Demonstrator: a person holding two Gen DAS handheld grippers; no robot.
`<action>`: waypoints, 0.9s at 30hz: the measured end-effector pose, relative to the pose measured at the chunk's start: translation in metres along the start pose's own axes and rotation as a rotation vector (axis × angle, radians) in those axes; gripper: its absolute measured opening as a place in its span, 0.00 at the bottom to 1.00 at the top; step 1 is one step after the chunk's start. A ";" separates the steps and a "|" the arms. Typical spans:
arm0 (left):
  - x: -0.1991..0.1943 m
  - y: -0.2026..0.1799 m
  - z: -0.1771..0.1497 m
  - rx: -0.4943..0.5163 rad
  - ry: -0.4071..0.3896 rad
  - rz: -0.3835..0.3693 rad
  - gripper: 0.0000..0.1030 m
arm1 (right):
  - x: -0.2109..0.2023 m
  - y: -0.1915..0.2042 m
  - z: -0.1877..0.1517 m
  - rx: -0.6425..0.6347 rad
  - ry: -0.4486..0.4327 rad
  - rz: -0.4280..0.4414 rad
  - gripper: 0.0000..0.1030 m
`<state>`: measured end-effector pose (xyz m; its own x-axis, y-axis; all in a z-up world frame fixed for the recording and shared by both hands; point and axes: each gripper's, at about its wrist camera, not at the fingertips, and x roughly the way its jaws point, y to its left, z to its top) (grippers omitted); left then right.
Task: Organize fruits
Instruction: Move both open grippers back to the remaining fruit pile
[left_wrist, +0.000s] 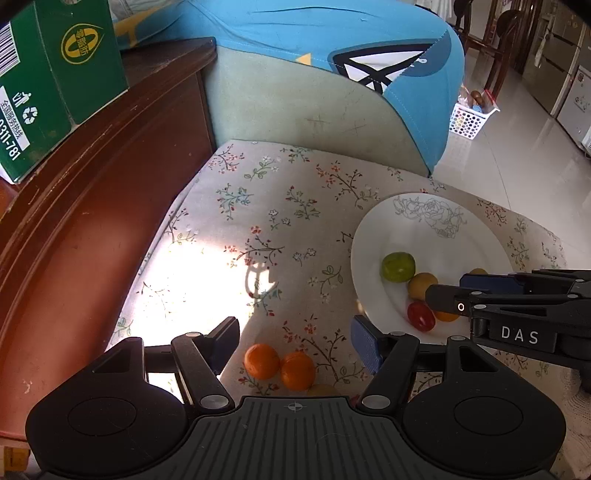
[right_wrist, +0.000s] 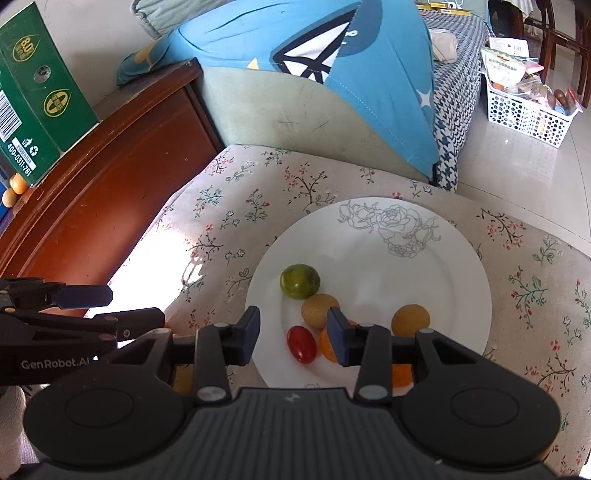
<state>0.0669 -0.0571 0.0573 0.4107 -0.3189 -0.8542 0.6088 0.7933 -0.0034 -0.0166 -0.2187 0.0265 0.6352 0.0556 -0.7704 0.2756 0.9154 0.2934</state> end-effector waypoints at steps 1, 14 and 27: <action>-0.001 0.002 -0.001 -0.002 0.000 0.004 0.65 | 0.000 0.002 -0.002 -0.006 0.003 0.004 0.40; 0.001 0.028 -0.028 -0.036 0.039 0.041 0.67 | -0.001 0.030 -0.028 -0.070 0.063 0.071 0.40; 0.017 0.050 -0.050 -0.062 0.114 0.067 0.68 | 0.021 0.066 -0.064 -0.120 0.157 0.144 0.40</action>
<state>0.0709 0.0031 0.0166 0.3675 -0.2060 -0.9069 0.5381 0.8425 0.0267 -0.0316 -0.1316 -0.0063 0.5395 0.2420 -0.8065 0.0966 0.9337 0.3448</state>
